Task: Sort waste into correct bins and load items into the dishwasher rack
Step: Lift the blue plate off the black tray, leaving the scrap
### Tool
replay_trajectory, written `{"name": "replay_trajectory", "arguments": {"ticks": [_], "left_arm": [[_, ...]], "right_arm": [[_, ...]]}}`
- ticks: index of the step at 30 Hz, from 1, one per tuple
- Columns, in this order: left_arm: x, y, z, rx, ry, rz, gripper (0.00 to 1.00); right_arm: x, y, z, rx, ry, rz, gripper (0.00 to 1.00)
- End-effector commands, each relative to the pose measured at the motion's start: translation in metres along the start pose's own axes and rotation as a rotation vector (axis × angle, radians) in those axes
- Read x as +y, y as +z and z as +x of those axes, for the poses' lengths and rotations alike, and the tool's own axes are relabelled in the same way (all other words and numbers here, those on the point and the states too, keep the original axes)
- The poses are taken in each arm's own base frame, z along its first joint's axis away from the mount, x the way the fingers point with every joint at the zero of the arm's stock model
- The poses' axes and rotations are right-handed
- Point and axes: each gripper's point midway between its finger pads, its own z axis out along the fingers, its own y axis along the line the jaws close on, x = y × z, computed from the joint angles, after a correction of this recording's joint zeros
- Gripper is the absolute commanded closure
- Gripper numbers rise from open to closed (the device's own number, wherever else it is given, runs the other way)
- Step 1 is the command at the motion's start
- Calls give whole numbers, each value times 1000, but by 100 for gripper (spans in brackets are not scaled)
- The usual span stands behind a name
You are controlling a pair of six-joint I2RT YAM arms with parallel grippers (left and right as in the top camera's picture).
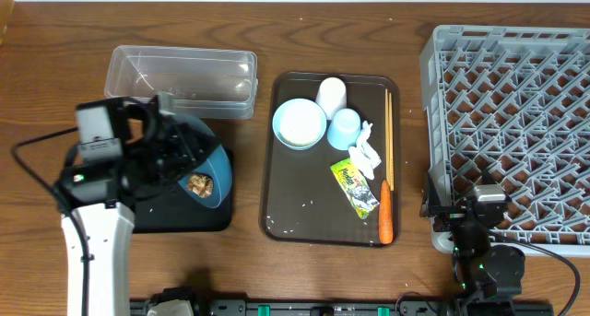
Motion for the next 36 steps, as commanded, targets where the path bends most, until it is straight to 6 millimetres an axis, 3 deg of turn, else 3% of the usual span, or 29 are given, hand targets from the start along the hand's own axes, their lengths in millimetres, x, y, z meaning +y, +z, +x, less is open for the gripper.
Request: {"name": "replay_trajectory", "arguments": {"ticks": [1, 8, 15, 26, 36], "left_arm": [[-25, -19, -6, -3, 16, 175, 94], [-34, -41, -14, -28, -17, 318, 94], [-27, -47, -15, -26, -90, 327, 94], [-1, -58, -29, -89, -176, 296, 94], [13, -54, -28, -94, -187, 226, 94]], "right_arm": [[2, 0, 1, 4, 13, -10, 1], [2, 0, 1, 4, 13, -10, 1], [2, 0, 1, 4, 13, -10, 1], [2, 0, 1, 4, 13, -10, 1], [2, 0, 1, 4, 13, -10, 1]]}}
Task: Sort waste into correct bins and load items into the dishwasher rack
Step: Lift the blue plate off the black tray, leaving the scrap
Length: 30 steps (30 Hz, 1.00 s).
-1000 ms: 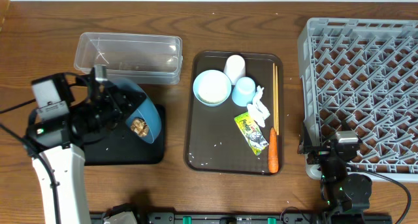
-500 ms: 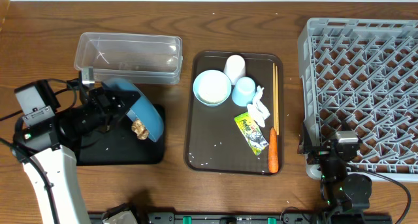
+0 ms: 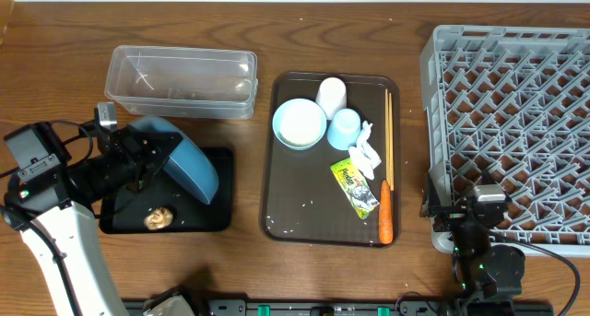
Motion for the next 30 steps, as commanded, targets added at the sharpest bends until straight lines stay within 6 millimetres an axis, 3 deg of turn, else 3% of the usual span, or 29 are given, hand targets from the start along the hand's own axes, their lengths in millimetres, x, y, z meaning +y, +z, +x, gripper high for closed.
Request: {"name": "replay_trajectory", "arguments": {"ticks": [1, 7, 12, 21, 30], "left_arm": [[-1, -2, -4, -13, 34, -15, 94], [-3, -2, -1, -12, 49, -17, 94], [-17, 0, 10, -1, 136, -14, 94], [-36, -2, 29, -82, 321, -232, 94], [-50, 30, 92, 77, 544, -291, 94]], "right_arm": [[2, 0, 1, 4, 13, -10, 1], [2, 0, 1, 3, 13, -10, 1], [2, 0, 1, 4, 13, -10, 1], [2, 0, 1, 4, 13, -10, 1], [2, 0, 1, 4, 13, -10, 1]]}}
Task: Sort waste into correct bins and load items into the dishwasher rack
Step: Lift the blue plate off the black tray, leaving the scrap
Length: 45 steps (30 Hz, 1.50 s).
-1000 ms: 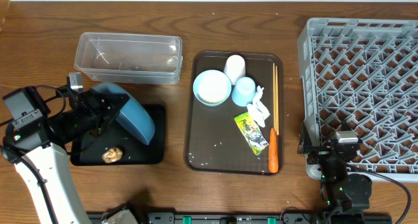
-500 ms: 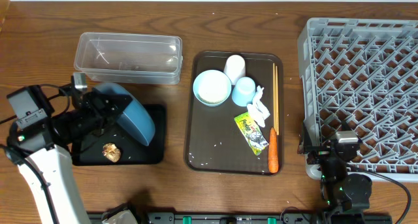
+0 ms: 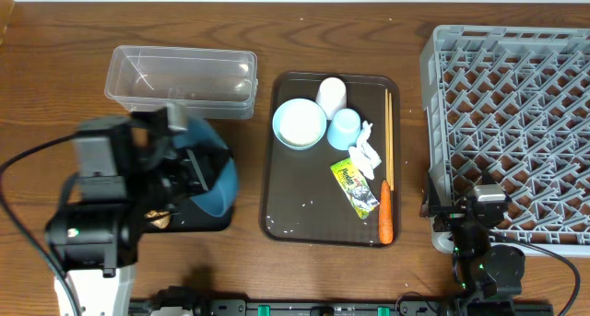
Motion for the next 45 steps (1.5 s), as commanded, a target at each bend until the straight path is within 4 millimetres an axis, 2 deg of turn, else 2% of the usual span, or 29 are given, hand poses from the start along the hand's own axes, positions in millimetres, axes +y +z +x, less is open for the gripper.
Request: {"name": "replay_trajectory", "arguments": {"ticks": [1, 10, 17, 22, 27, 34, 39, 45], "left_arm": [[-11, 6, 8, 16, 89, -49, 94], [-36, 50, 64, 193, 191, -138, 94], [-53, 114, 117, 382, 276, -185, 94], [-50, 148, 139, 458, 306, -217, 94], [-41, 163, 150, 509, 278, -256, 94], [-56, 179, 149, 498, 274, -182, 94], [-59, 182, 145, 475, 279, -174, 94], [-54, 179, 152, 499, 270, -197, 94]], "right_arm": [[2, 0, 1, 4, 13, -10, 1], [2, 0, 1, 4, 13, -10, 1], [2, 0, 1, 4, 13, -10, 1], [2, 0, 1, 4, 13, -10, 1], [2, 0, 1, 4, 13, -10, 1], [2, 0, 1, 4, 13, -10, 1], [2, 0, 1, 4, 13, -10, 1], [2, 0, 1, 4, 13, -10, 1]]}}
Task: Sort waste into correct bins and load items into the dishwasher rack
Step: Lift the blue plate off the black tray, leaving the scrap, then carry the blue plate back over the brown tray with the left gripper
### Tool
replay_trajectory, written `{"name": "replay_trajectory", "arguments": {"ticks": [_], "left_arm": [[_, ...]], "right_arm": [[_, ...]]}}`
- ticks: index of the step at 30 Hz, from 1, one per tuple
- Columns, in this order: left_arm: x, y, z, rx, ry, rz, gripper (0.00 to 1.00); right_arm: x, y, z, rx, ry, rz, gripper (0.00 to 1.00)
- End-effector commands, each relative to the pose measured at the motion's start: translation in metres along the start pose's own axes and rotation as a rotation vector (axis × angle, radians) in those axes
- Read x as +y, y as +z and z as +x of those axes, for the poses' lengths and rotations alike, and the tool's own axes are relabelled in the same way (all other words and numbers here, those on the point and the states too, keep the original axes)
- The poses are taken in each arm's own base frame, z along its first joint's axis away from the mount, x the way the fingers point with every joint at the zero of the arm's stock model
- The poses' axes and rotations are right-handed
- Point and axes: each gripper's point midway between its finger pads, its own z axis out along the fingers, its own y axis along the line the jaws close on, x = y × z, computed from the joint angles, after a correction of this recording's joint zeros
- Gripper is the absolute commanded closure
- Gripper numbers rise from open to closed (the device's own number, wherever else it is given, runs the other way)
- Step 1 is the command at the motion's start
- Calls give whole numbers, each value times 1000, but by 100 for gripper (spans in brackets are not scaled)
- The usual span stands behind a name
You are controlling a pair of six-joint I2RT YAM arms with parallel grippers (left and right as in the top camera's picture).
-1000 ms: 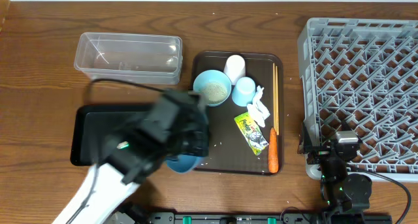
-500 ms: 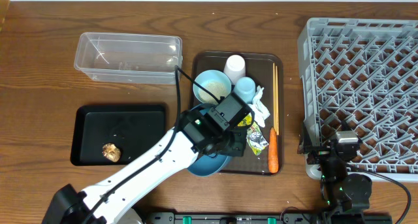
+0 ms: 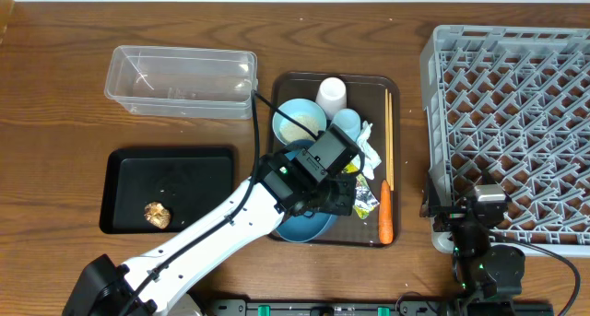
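Observation:
My left gripper [image 3: 337, 193] reaches over the brown serving tray [image 3: 273, 226], shut on a big blue bowl [image 3: 302, 228] that lies low over the tray's front half, mostly hidden under the wrist. Behind it on the tray are a pale blue dish [image 3: 297, 121], a white cup [image 3: 331, 92] and a small blue cup [image 3: 347, 124]. A crumpled tissue [image 3: 370, 152], chopsticks [image 3: 388, 122], a green wrapper [image 3: 367, 198] and a carrot [image 3: 385, 224] lie on the tray's right side. A brown food scrap [image 3: 159, 215] lies on the black bin tray [image 3: 198, 173]. My right gripper [image 3: 458, 226] rests by the rack's front left corner; its fingers are not discernible.
The grey dishwasher rack [image 3: 516, 113] fills the right side of the table. A clear plastic box [image 3: 180, 81] stands at the back left, behind the black tray. Wooden tabletop shows between the black tray and the brown tray.
My left gripper has moved right with the blue bowl, from the black tray's right edge to the front half of the brown tray. The food scrap stays on the black tray.
The left gripper held the blue bowl tilted over the black tray with a food scrap inside. Then the bowl was tipped and the scrap lay on the black tray. The empty bowl stayed in the gripper and is now at the brown tray. The right arm stayed still.

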Motion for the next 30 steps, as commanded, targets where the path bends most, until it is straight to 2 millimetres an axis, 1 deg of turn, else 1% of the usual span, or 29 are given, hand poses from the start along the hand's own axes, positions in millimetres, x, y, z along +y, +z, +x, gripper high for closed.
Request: {"name": "replay_trajectory", "arguments": {"ticks": [1, 9, 19, 24, 25, 27, 28, 29, 30], "left_arm": [[-3, 0, 1, -1, -8, -9, 94], [4, 12, 9, 13, -26, -60, 94], [15, 36, 8, 37, -32, -119, 94], [13, 38, 5, 26, -29, -109, 93], [12, 38, 4, 23, -29, -106, 92], [11, 38, 3, 20, -28, -103, 83], [11, 38, 3, 19, -28, -102, 76], [11, 38, 3, 19, -27, -102, 72], [11, 38, 3, 19, -27, -102, 71]], "right_arm": [[2, 0, 1, 4, 13, -10, 1], [2, 0, 1, 4, 13, -10, 1], [2, 0, 1, 4, 13, -10, 1], [2, 0, 1, 4, 13, -10, 1], [2, 0, 1, 4, 13, -10, 1], [2, 0, 1, 4, 13, -10, 1], [2, 0, 1, 4, 13, -10, 1], [2, 0, 1, 4, 13, -9, 1], [2, 0, 1, 4, 13, -10, 1]]}}
